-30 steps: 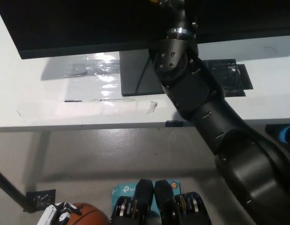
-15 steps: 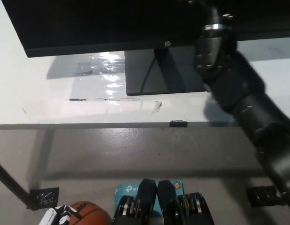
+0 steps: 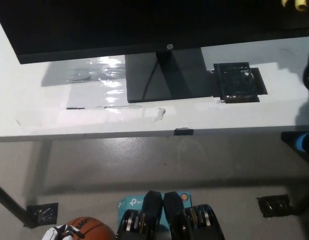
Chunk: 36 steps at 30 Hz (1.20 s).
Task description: The robot uses its right hand to pick up the cloth kept in the middle of the desk and use it to wipe the monitor in the middle of the desk by swiping its screen twice
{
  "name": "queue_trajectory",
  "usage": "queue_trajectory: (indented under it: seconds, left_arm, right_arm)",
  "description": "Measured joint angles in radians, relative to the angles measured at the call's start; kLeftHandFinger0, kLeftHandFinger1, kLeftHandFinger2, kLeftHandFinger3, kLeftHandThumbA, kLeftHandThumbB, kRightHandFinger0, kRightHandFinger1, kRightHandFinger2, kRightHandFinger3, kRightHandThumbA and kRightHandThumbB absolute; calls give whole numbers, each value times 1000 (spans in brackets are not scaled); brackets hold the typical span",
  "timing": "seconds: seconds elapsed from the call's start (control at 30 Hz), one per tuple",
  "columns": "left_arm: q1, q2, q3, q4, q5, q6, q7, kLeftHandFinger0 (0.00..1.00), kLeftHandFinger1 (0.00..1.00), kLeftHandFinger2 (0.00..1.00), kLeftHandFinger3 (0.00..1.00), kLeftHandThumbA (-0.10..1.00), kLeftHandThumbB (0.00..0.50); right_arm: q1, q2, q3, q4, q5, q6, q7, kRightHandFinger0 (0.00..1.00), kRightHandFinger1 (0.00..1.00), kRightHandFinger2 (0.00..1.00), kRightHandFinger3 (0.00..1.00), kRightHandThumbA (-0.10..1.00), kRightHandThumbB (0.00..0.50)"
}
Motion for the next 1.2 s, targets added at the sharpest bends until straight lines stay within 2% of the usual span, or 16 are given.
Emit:
queue_trajectory:
  seconds: [0.03,0.07,0.2,0.23,0.4,0.5,0.53,0.57,0.63,0.7,0.97,1.07,1.1,1.13,1.17,1.2]
  left_arm:
    - [0,0,0,0,0,0,0,0,0,0,25,767,500]
    - [0,0,0,0,0,0,0,0,0,0,25,758,500]
    - [1,0,0,1,-1,0,0,0,0,0,26,743,500]
    - [1,0,0,1,-3,0,0,0,0,0,26,767,500]
    - [1,0,-1,0,-2,0,0,0,0,0,24,789,500]
    - [2,0,-1,0,0,0,0,0,0,0,29,793,500]
    - [1,0,-2,0,0,0,0,0,0,0,31,793,500]
    - [1,0,-2,-1,0,0,0,0,0,0,32,796,500]
    - [2,0,-3,-2,1,0,0,0,0,0,36,803,500]
    - [1,0,-5,-2,3,0,0,0,0,0,51,824,500]
    - [1,0,-11,-3,19,0,0,0,0,0,62,829,500]
    - [-3,0,-18,-2,21,-3,0,0,0,1,78,815,500]
    - [-3,0,-19,-3,22,-4,0,0,0,0,83,831,500]
    - [-4,0,-21,-3,23,-5,0,0,0,0,84,832,500]
    - [-4,-1,-23,-3,26,-5,0,0,0,0,79,843,500]
    - [-4,-1,-25,-3,28,-5,0,0,0,0,77,845,500]
  right_arm:
    - [2,0,-4,-3,0,0,2,0,0,267,27,-100,17]
    - [3,1,-5,-5,0,0,3,0,0,236,140,-100,31]
    - [2,18,-7,-20,-2,0,8,0,0,154,155,-100,0]
    - [1,26,-6,-22,-3,0,9,0,0,153,248,-100,0]
    - [-4,66,-2,-25,-15,2,14,0,0,142,172,-100,0]
    - [-20,91,1,-24,-21,11,16,0,0,138,208,-100,5]
    - [-27,98,2,-24,-23,14,16,0,0,142,356,-100,26]
    - [-34,106,4,-23,-24,18,17,0,0,133,414,-100,65]
    - [-56,126,10,-22,-29,33,21,0,0,112,390,-100,83]
    - [-77,144,22,-17,-36,44,23,0,0,88,339,-100,70]
    - [-156,218,76,87,-61,52,-6,0,0,10,386,-100,73]
    - [-170,250,98,116,-67,52,-21,0,0,4,349,-100,24]
    - [-175,260,103,123,-67,52,-23,0,0,8,293,-100,6]
    - [-179,273,109,130,-68,52,-24,0,0,9,290,-100,6]
    - [-184,286,116,140,-69,53,-24,0,0,12,359,-100,47]
    - [-188,298,122,147,-71,53,-25,0,0,7,372,-100,52]
